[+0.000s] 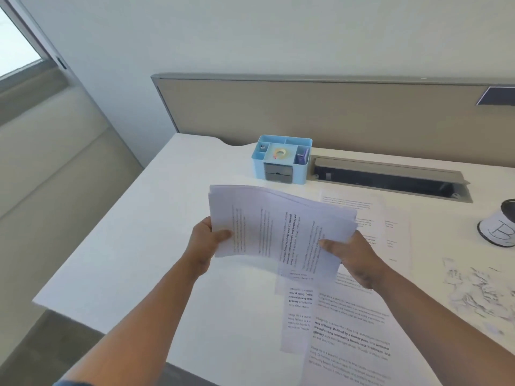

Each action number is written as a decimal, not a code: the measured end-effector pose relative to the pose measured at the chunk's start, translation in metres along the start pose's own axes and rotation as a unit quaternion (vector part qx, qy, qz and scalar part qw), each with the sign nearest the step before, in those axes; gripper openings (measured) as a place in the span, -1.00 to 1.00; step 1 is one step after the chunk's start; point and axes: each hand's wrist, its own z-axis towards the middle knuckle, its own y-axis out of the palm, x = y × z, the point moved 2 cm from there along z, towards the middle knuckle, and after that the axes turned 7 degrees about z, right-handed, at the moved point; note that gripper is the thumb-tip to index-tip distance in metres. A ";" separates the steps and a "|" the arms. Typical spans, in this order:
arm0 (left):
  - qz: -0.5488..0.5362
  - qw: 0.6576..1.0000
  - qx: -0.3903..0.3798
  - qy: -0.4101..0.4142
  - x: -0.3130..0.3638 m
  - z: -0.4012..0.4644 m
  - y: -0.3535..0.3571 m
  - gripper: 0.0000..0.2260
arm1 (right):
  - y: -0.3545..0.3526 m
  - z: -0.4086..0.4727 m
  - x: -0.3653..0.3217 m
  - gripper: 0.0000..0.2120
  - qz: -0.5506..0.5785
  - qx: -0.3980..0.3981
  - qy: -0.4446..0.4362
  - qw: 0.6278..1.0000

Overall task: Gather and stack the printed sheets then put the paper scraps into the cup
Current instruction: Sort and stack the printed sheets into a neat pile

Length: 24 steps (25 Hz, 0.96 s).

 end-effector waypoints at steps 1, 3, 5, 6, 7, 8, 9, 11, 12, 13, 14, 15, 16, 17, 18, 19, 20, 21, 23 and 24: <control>-0.011 1.000 0.025 0.000 -0.005 -0.001 -0.001 -0.64 | 0.005 0.004 0.002 -0.76 -0.007 0.000 -0.004 1.000; -0.035 0.998 0.058 0.006 -0.017 -0.004 -0.002 -0.62 | 0.013 0.010 0.007 -0.77 -0.017 0.000 -0.007 1.000; -0.054 0.997 0.059 0.013 -0.027 -0.009 -0.003 -0.62 | 0.016 0.016 0.016 -0.81 -0.036 0.000 0.006 0.999; -0.062 0.997 0.052 0.011 -0.031 -0.011 -0.002 -0.61 | 0.016 0.017 0.022 -0.82 -0.045 0.000 0.016 0.999; -0.068 0.997 0.046 0.007 -0.035 -0.012 -0.002 -0.60 | 0.016 0.018 0.028 -0.82 -0.051 0.001 0.027 0.998; -0.071 0.997 0.042 0.004 -0.038 -0.013 -0.002 -0.59 | 0.017 0.018 0.033 -0.81 -0.053 0.003 0.037 0.998; -0.070 0.997 0.041 0.002 -0.039 -0.013 -0.002 -0.59 | 0.017 0.019 0.037 -0.80 -0.052 0.006 0.041 0.998; -0.075 0.996 0.046 -0.003 -0.042 -0.011 0.000 -0.59 | 0.020 0.019 0.040 -0.79 -0.055 0.014 0.034 0.998; -0.083 0.995 0.051 -0.005 -0.043 -0.009 0.000 -0.60 | 0.021 0.020 0.038 -0.79 -0.056 0.018 0.027 0.998; -0.093 0.994 0.056 -0.005 -0.042 -0.009 0.001 -0.61 | 0.021 0.020 0.037 -0.80 -0.057 0.019 0.022 0.998; -0.100 0.993 0.056 -0.001 -0.041 -0.009 0.001 -0.63 | 0.021 0.021 0.035 -0.79 -0.059 0.020 0.018 0.998; -0.104 0.993 0.053 0.003 -0.040 -0.010 0.003 -0.64 | 0.021 0.021 0.035 -0.79 -0.061 0.017 0.017 0.998; -0.106 0.993 0.048 0.004 -0.040 -0.011 0.005 -0.65 | 0.020 0.021 0.035 -0.78 -0.064 0.013 0.021 0.998; -0.106 0.993 0.046 -0.001 -0.041 -0.012 0.007 -0.66 | 0.019 0.021 0.037 -0.77 -0.069 0.008 0.027 0.997; -0.104 0.994 0.045 -0.007 -0.042 -0.013 0.008 -0.66 | 0.019 0.021 0.038 -0.77 -0.073 0.005 0.032 0.997; -0.101 0.994 0.045 -0.011 -0.043 -0.013 0.009 -0.66 | 0.018 0.022 0.040 -0.77 -0.076 0.004 0.034 0.997; -0.097 0.994 0.046 -0.012 -0.045 -0.011 0.009 -0.66 | 0.018 0.023 0.041 -0.77 -0.078 0.004 0.033 0.996; -0.094 0.994 0.047 -0.012 -0.046 -0.008 0.009 -0.66 | 0.018 0.023 0.043 -0.78 -0.076 0.007 0.032 0.997; -0.092 0.995 0.045 -0.010 -0.048 -0.004 0.008 -0.65 | 0.018 0.025 0.046 -0.79 -0.064 0.012 0.028 0.997; -0.093 0.995 0.042 -0.009 -0.049 -0.003 0.008 -0.65 | 0.018 0.025 0.048 -0.79 -0.061 0.011 0.028 0.998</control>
